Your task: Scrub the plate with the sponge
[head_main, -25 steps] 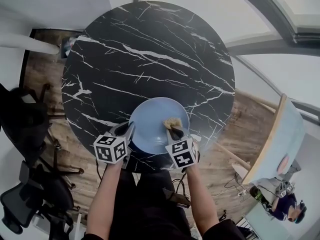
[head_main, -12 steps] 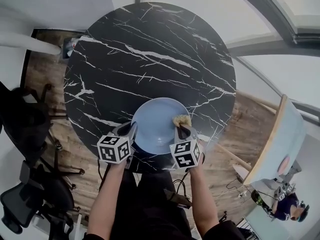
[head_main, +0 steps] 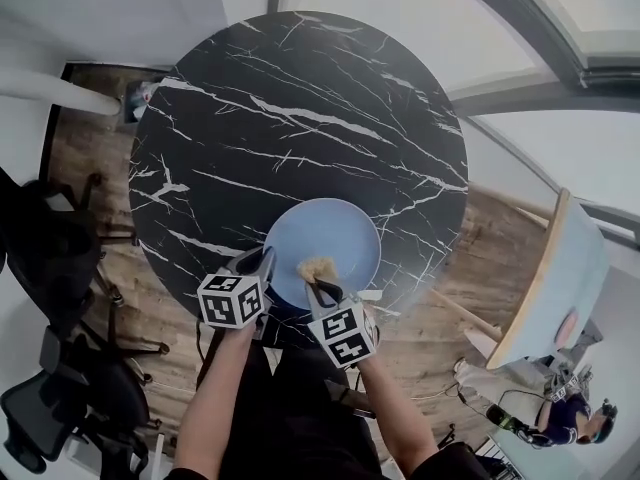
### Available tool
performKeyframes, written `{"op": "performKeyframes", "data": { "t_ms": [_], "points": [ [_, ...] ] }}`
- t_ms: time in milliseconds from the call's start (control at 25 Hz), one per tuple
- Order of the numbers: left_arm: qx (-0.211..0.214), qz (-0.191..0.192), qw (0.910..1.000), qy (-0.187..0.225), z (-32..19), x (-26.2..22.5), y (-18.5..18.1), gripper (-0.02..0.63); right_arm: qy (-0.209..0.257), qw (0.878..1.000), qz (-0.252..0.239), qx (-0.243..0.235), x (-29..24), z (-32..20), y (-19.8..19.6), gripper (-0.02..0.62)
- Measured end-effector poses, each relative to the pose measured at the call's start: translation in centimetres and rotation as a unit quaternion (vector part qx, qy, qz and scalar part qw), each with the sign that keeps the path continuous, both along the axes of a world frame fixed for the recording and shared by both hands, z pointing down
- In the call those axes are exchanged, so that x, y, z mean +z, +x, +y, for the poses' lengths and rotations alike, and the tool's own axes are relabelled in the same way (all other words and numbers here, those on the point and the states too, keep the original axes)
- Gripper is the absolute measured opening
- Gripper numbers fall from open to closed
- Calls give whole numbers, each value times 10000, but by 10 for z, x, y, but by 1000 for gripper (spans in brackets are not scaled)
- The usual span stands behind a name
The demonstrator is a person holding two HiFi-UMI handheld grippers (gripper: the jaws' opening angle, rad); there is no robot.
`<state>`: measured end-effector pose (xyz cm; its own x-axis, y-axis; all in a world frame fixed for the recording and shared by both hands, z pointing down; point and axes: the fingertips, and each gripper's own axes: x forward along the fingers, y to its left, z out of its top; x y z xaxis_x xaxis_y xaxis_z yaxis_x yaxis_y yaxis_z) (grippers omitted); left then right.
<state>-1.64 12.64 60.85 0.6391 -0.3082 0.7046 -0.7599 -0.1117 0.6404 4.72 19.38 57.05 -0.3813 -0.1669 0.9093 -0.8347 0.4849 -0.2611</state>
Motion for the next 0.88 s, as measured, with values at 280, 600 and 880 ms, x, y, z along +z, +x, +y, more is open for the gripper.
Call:
{"op": "performKeyframes", "data": {
  "t_ms": [280, 600, 880],
  "points": [
    [32, 20, 10000, 48, -1, -1, 1, 18, -211, 9980, -50, -587, 21, 28, -44, 23],
    [150, 58, 9999, 60, 1, 0, 1, 17, -188, 9980, 194, -573, 37, 32, -35, 23],
    [266, 104, 9996, 48, 0, 0, 1, 18, -160, 9979, 364, -514, 37, 35, -9, 23]
  ]
}}
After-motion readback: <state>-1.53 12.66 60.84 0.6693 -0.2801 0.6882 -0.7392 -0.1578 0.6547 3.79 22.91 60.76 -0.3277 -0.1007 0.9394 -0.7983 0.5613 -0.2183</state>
